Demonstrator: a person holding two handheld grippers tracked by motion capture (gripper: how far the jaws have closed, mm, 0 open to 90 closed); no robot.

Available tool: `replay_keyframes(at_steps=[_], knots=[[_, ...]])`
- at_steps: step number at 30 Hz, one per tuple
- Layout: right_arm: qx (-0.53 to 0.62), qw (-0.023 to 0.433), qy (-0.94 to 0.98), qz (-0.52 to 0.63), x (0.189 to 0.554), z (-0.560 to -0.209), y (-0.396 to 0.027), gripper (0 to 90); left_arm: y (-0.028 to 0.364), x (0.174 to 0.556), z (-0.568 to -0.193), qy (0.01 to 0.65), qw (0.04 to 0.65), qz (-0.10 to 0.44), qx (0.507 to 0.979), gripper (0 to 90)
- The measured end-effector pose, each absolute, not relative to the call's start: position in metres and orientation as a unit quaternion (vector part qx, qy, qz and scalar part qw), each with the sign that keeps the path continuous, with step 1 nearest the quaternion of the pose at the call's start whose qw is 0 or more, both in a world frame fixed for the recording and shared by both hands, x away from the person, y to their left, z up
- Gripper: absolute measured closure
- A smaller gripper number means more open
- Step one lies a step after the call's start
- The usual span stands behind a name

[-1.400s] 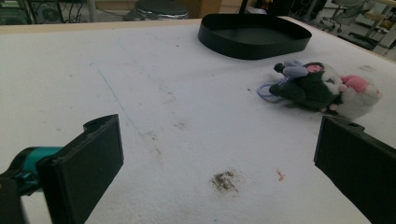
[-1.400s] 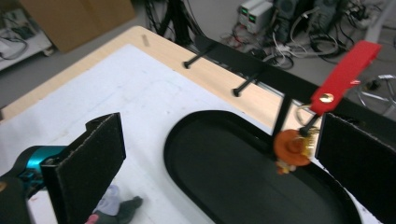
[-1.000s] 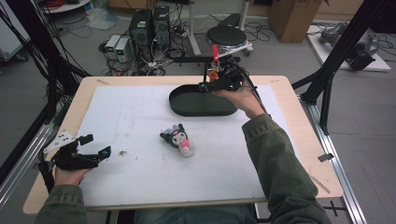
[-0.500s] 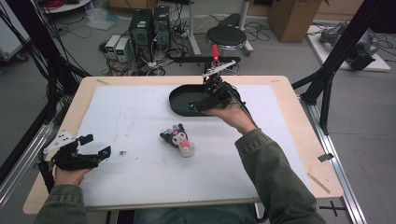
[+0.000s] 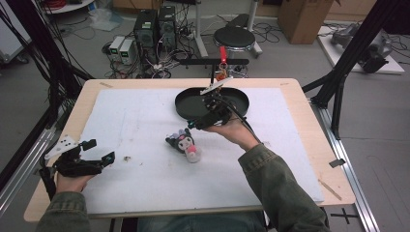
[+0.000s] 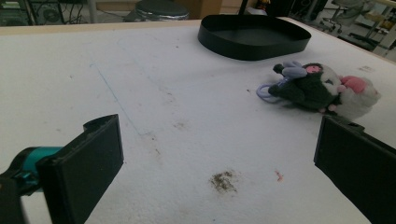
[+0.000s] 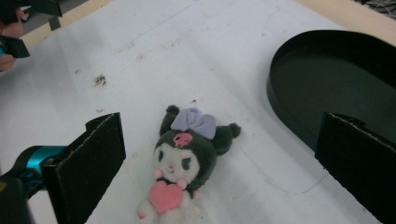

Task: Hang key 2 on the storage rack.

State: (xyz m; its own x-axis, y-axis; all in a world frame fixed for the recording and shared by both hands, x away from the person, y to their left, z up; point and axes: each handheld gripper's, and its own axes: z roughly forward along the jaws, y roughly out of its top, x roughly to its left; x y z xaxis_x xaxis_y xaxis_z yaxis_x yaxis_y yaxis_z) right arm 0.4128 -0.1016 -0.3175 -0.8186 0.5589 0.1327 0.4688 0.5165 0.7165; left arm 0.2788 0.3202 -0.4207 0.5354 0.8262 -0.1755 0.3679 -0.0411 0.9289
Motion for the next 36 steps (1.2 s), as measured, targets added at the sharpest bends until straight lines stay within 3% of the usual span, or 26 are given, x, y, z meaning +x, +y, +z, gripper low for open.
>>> replay_keyframes(at_steps=[36], knots=[[0.281, 0.015, 0.892, 0.354, 0.398, -0.349, -0.062, 0.5, 0.321, 0.280, -0.421, 0.433, 0.542, 0.212, 0.688, 1.8]])
